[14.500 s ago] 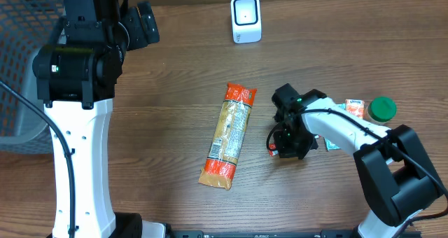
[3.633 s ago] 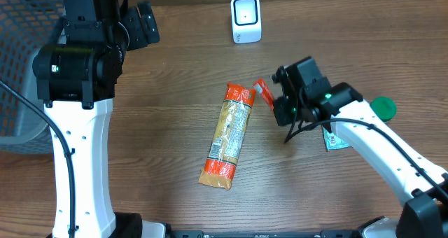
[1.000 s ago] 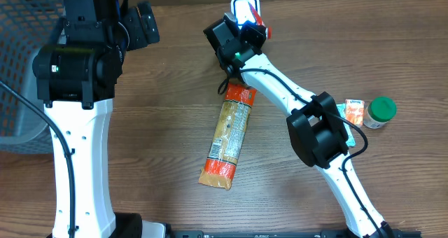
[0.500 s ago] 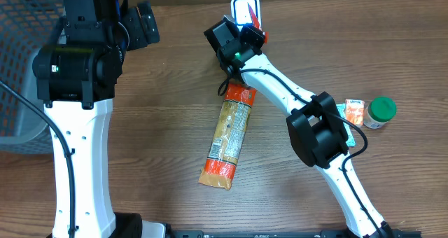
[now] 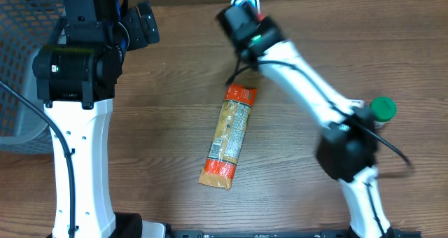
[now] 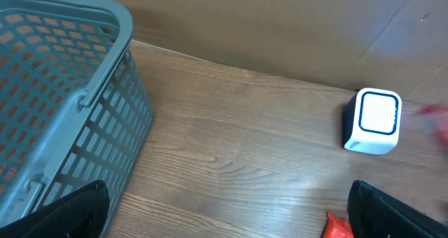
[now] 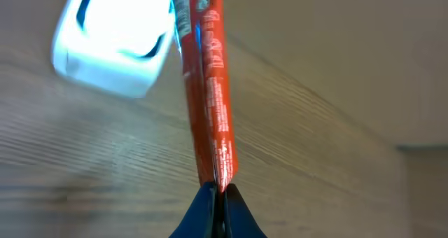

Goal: Scan the item barcode
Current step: 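Carry the snack stick right and set it beside the wipes packet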

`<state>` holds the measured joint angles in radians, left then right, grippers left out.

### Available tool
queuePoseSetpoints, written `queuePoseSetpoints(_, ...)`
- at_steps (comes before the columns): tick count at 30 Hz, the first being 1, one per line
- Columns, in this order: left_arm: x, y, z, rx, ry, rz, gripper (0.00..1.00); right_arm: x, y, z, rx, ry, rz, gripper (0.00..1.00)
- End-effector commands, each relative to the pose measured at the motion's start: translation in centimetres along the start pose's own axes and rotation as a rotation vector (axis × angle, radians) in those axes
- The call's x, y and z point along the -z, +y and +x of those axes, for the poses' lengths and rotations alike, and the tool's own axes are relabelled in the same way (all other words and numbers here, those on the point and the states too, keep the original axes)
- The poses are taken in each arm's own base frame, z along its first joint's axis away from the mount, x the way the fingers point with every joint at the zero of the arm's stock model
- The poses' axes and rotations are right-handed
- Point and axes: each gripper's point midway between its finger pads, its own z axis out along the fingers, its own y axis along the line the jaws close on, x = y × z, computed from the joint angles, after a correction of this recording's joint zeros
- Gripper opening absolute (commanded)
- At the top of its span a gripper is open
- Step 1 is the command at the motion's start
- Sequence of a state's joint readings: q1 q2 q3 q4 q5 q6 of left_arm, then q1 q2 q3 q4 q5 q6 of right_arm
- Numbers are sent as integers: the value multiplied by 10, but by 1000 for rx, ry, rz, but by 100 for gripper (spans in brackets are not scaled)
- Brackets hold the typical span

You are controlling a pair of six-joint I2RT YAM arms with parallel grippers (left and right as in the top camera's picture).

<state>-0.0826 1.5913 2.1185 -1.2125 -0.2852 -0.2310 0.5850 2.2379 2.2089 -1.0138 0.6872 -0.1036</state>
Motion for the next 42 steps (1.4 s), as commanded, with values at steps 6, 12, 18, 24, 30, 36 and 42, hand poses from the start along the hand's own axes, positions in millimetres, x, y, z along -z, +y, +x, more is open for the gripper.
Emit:
queuePoseSetpoints(6,3,3,-4,-12,-15,-10,100,107,-118,7,-446,-57,-293,4)
queuePoseSetpoints(12,3,3,-4,-12,-15,-10,100,108,-139,63,-495,136,-408,4)
queuePoseSetpoints(18,3,3,-4,-12,-15,-10,100,81,-138,137,-513,418,-382,4)
queuePoseSetpoints(24,3,4,-4,-12,-15,-10,100,60,-102,206,-447,675,-392,4)
queuePoseSetpoints(30,3,4,-4,-12,-15,-10,100,35,-66,259,-409,802,-398,4)
queuePoseSetpoints(36,3,3,-4,-12,-15,-10,100,24,-46,294,-387,870,-401,4)
queuePoseSetpoints(42,3,3,-4,-12,-15,-10,100,29,-42,307,-372,918,-403,30)
